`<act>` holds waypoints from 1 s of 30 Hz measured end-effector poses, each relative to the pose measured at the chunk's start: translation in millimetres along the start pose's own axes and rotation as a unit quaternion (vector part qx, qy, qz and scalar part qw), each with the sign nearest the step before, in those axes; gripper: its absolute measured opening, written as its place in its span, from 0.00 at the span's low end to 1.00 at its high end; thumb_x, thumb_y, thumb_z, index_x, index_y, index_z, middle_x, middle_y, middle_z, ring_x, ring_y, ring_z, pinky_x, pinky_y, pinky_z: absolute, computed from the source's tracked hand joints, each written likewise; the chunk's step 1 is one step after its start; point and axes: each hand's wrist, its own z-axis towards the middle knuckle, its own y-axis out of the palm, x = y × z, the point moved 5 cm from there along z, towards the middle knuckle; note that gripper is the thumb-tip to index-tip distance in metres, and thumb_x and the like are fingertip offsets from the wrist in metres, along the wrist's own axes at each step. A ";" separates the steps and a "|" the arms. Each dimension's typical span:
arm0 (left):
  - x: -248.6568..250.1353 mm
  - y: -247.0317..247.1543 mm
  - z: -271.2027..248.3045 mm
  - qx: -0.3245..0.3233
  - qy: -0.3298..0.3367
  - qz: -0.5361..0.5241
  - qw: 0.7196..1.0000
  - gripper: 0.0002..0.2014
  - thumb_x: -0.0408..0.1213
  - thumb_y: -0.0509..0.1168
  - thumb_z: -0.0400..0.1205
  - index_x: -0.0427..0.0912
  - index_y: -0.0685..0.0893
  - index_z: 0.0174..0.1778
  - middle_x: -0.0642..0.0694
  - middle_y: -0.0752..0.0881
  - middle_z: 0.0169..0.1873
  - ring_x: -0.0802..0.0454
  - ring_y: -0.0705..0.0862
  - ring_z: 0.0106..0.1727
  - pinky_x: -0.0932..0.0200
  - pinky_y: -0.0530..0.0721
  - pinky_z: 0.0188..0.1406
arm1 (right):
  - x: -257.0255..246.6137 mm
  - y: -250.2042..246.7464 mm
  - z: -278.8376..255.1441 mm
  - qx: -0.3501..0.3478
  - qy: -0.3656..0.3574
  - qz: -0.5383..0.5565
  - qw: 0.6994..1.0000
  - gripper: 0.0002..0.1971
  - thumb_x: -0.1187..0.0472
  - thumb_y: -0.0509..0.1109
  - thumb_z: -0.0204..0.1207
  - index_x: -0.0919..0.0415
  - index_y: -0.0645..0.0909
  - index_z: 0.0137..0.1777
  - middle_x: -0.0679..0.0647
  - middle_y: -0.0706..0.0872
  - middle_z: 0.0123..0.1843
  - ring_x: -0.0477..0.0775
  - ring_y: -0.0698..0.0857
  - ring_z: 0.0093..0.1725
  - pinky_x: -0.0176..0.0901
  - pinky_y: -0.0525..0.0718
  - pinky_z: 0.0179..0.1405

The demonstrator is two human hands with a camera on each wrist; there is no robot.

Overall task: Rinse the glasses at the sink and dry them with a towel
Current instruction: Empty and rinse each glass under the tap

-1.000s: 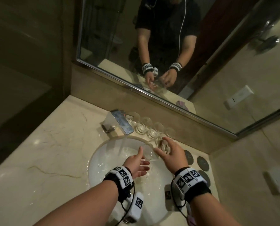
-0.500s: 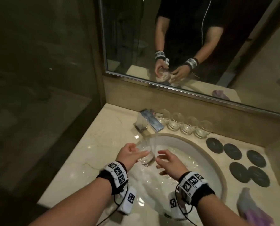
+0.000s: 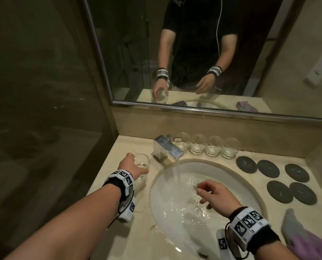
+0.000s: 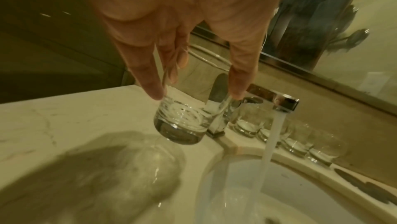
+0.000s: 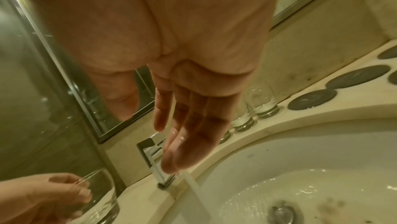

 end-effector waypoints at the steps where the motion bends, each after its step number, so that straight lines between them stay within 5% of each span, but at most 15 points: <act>1: -3.9 3.9 3.2 -0.004 -0.006 0.008 1.000 0.42 0.44 0.82 0.65 0.40 0.70 0.72 0.42 0.81 0.67 0.43 0.81 0.65 0.54 0.78 0.61 | 4.1 -5.4 -4.0 0.008 0.004 0.002 1.000 0.03 0.59 0.70 0.78 0.56 0.83 0.50 0.54 0.87 0.47 0.54 0.90 0.40 0.43 0.86 0.33; 20: -37.7 35.5 11.0 -0.038 -0.057 0.034 0.997 0.44 0.45 0.82 0.67 0.41 0.66 0.75 0.39 0.81 0.67 0.39 0.80 0.67 0.48 0.79 0.65 | 26.4 -24.8 -33.1 0.042 0.029 -0.024 0.998 0.03 0.58 0.70 0.79 0.55 0.83 0.49 0.54 0.87 0.46 0.49 0.89 0.37 0.40 0.86 0.33; 25: -33.4 30.8 -0.3 -0.007 -0.066 0.021 0.998 0.54 0.53 0.80 0.66 0.49 0.55 0.83 0.39 0.65 0.79 0.36 0.66 0.77 0.39 0.72 0.73 | 22.3 -24.1 -26.6 0.025 0.022 -0.034 0.999 0.03 0.58 0.70 0.79 0.56 0.83 0.49 0.55 0.87 0.46 0.48 0.89 0.36 0.44 0.86 0.33; 27: -25.8 21.0 -12.3 0.057 -0.053 -0.002 0.997 0.47 0.55 0.75 0.72 0.47 0.58 0.82 0.39 0.62 0.80 0.36 0.62 0.78 0.38 0.70 0.73 | 17.4 -23.8 -20.8 0.015 0.017 -0.040 0.999 0.04 0.58 0.70 0.79 0.57 0.83 0.49 0.55 0.87 0.46 0.47 0.89 0.36 0.43 0.86 0.33; 30: -15.7 9.8 -38.6 0.115 -0.017 -0.047 0.992 0.28 0.52 0.68 0.79 0.43 0.73 0.72 0.40 0.71 0.73 0.39 0.68 0.74 0.42 0.72 0.71 | 6.1 -24.8 -6.9 -0.003 0.013 -0.041 0.999 0.05 0.57 0.70 0.79 0.58 0.83 0.49 0.52 0.87 0.46 0.49 0.90 0.38 0.43 0.86 0.34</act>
